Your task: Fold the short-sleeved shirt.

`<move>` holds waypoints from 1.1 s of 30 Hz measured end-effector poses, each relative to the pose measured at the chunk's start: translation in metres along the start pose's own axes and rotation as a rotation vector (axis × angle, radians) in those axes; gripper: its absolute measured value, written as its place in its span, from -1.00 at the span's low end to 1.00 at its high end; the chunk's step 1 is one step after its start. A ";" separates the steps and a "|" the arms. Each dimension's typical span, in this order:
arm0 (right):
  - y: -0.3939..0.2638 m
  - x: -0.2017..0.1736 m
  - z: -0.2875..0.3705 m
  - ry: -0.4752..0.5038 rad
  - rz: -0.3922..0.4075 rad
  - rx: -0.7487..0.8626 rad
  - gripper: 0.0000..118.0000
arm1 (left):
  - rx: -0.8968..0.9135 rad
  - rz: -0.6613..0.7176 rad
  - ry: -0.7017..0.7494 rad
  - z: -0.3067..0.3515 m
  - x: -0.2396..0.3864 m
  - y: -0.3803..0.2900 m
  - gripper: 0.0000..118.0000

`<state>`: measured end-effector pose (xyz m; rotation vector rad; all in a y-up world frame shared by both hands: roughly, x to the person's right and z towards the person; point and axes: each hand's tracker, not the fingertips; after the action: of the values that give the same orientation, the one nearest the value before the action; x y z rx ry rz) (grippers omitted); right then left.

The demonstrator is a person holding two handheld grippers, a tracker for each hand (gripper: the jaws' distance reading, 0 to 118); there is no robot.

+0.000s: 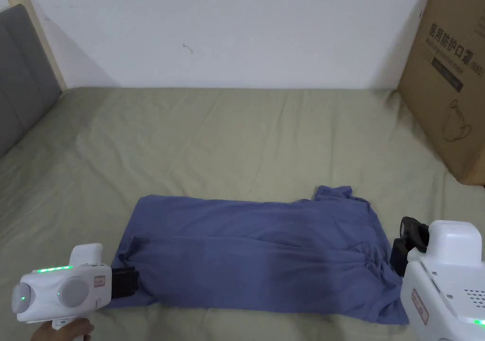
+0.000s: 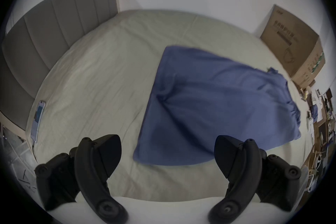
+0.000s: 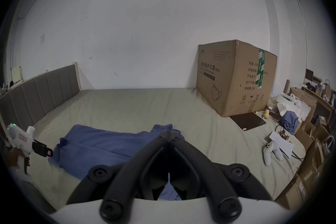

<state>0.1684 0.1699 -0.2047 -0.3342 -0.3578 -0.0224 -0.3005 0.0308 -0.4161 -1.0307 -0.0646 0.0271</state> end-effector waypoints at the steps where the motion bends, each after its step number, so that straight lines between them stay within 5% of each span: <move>1: -0.004 0.001 -0.002 -0.004 0.000 -0.012 -1.00 | -0.018 0.001 0.011 -0.009 -0.003 -0.001 0.77; 3: -0.010 0.004 -0.006 -0.014 0.003 -0.035 -1.00 | -0.059 0.018 0.006 -0.023 -0.006 -0.003 0.70; 5: -0.016 0.007 -0.010 -0.021 -0.001 -0.061 -1.00 | -0.093 0.026 -0.014 -0.031 -0.008 -0.007 -0.04; 9: -0.030 0.018 -0.025 -0.040 -0.050 -0.145 -1.00 | -0.082 -0.016 -0.023 -0.029 -0.003 -0.010 -0.90; 11: -0.043 0.023 -0.041 -0.051 -0.066 -0.219 -0.73 | -0.065 -0.022 -0.062 -0.024 -0.002 -0.005 -0.90; 13: -0.061 0.028 -0.060 -0.045 -0.088 -0.327 0.02 | -0.050 -0.024 -0.063 -0.014 0.000 -0.003 -0.90; 16: -0.093 0.030 -0.088 -0.033 -0.110 -0.474 0.70 | 0.010 -0.012 -0.085 0.004 0.001 0.004 -0.90; 20: -0.130 0.029 -0.118 -0.074 -0.111 -0.616 0.86 | 0.046 -0.038 -0.099 0.021 0.004 0.011 -0.90; 23: -0.144 0.026 -0.128 -0.070 -0.111 -0.679 0.76 | 0.056 -0.046 -0.103 0.027 0.004 0.012 -0.90; 24: -0.146 0.026 -0.128 -0.047 -0.115 -0.696 0.57 | 0.056 -0.047 -0.103 0.026 0.003 0.012 -0.90; 25: -0.147 0.028 -0.126 -0.032 -0.129 -0.697 -0.06 | 0.055 -0.046 -0.101 0.026 0.003 0.011 -0.90; 28: -0.137 0.024 -0.110 -0.007 -0.126 -0.632 -0.89 | 0.066 -0.049 -0.079 0.028 -0.001 0.006 -0.90; 33: -0.112 0.028 -0.075 0.009 -0.132 -0.552 -0.90 | 0.052 -0.004 -0.097 0.036 -0.010 -0.007 -0.90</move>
<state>0.2115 0.0408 -0.2259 -0.8559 -0.3606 -0.2556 -0.3125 0.0576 -0.3921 -0.9772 -0.1531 0.0751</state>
